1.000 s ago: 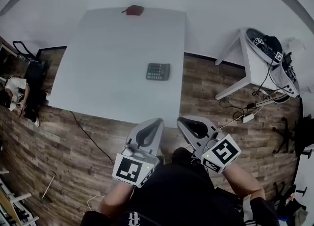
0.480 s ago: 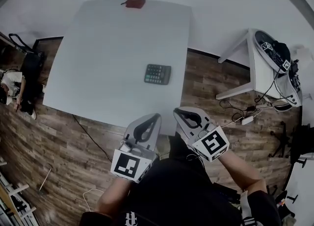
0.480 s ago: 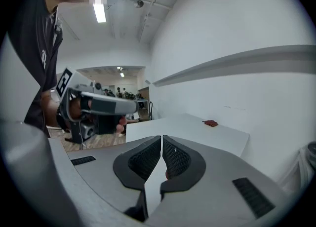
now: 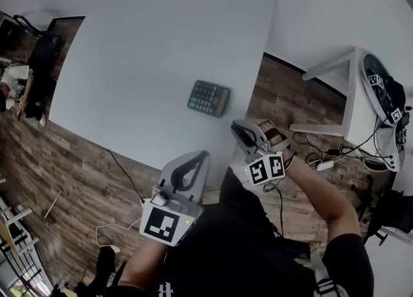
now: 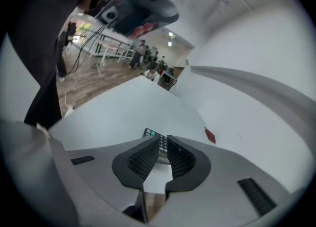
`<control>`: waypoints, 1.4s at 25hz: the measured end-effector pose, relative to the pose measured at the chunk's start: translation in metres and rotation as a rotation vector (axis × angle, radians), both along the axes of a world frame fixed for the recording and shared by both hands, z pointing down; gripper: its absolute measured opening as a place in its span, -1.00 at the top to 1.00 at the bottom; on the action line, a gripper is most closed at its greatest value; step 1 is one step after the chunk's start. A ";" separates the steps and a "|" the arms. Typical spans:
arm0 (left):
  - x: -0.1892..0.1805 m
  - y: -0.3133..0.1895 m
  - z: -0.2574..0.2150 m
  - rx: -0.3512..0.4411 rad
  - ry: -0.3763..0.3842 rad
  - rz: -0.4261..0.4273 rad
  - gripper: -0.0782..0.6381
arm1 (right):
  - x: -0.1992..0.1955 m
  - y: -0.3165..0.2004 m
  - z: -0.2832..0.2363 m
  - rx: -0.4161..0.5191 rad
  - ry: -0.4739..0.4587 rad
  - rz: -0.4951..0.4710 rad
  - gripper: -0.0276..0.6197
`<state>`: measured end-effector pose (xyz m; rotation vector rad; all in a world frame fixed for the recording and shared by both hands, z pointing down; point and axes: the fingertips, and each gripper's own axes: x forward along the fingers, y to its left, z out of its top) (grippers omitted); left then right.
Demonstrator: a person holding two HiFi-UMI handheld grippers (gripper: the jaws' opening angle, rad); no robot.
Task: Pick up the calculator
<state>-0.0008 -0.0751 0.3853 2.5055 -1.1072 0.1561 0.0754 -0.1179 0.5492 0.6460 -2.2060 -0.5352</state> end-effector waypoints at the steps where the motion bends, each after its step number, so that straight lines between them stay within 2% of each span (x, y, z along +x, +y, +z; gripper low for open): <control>1: 0.001 -0.003 0.003 -0.011 -0.002 -0.008 0.77 | 0.002 -0.005 0.012 0.043 0.059 -0.048 0.80; 3: 0.003 -0.009 0.008 -0.034 -0.004 -0.025 0.76 | 0.005 -0.015 0.036 0.116 0.165 -0.137 0.64; 5: 0.005 -0.014 0.014 -0.052 -0.009 -0.037 0.76 | 0.009 -0.024 0.058 0.175 0.249 -0.207 0.62; 10: 0.007 -0.022 0.028 -0.096 -0.015 -0.059 0.76 | 0.011 -0.041 0.102 0.278 0.376 -0.334 0.53; 14: 0.007 -0.024 0.038 -0.126 -0.016 -0.082 0.77 | 0.005 -0.049 0.124 0.341 0.411 -0.396 0.52; 24: 0.001 -0.021 0.052 -0.168 -0.007 -0.132 0.76 | -0.011 -0.059 0.145 0.453 0.434 -0.466 0.52; 30: -0.009 -0.019 0.056 -0.180 -0.003 -0.151 0.77 | -0.014 -0.058 0.153 0.455 0.485 -0.510 0.68; 35: -0.015 -0.015 0.055 -0.162 0.001 -0.150 0.76 | -0.020 -0.058 0.144 0.409 0.479 -0.488 0.74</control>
